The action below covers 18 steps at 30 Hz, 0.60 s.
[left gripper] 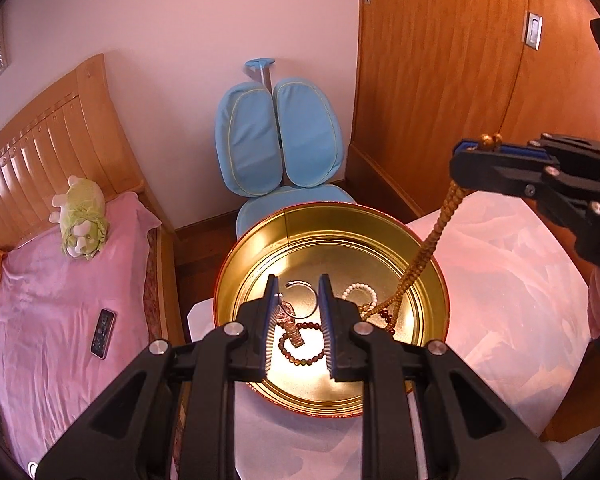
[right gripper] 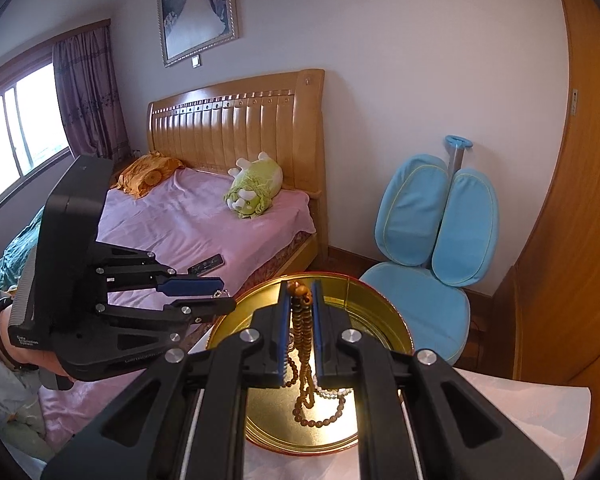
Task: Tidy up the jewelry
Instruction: 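Carry the ring and wooden bead strand over the tin and lower them inside, then open the left tool releasing the ring while the right tool releases the bead strand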
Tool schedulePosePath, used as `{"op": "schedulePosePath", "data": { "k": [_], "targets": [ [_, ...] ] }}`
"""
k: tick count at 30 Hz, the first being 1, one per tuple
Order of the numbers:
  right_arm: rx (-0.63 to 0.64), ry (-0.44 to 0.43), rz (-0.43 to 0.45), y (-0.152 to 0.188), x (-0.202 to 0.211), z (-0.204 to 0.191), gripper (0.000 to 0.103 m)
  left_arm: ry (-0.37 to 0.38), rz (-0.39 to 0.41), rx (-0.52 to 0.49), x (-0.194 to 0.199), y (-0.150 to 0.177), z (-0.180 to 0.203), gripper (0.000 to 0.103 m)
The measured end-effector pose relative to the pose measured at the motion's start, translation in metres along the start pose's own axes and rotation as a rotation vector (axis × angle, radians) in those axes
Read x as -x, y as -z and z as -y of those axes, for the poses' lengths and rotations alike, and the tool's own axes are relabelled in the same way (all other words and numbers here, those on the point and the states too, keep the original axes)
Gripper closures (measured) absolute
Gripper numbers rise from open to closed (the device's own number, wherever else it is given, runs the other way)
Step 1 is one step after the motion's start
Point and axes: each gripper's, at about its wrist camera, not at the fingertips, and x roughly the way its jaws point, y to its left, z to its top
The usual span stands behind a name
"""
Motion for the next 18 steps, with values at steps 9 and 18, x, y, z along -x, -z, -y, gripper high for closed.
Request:
{"op": "schedulePosePath", "data": {
  "k": [9,18],
  "targets": [
    [-0.111,-0.009,-0.149,0.016,-0.063,0.017,0.092,0.027,-0.128,0.063,-0.057,-0.001,-0.01,0.083],
    [-0.131,-0.007,-0.333,0.051,-0.117,0.027,0.092,-0.002,-0.295,0.012,-0.116,0.017,-0.019,0.082]
  ]
}}
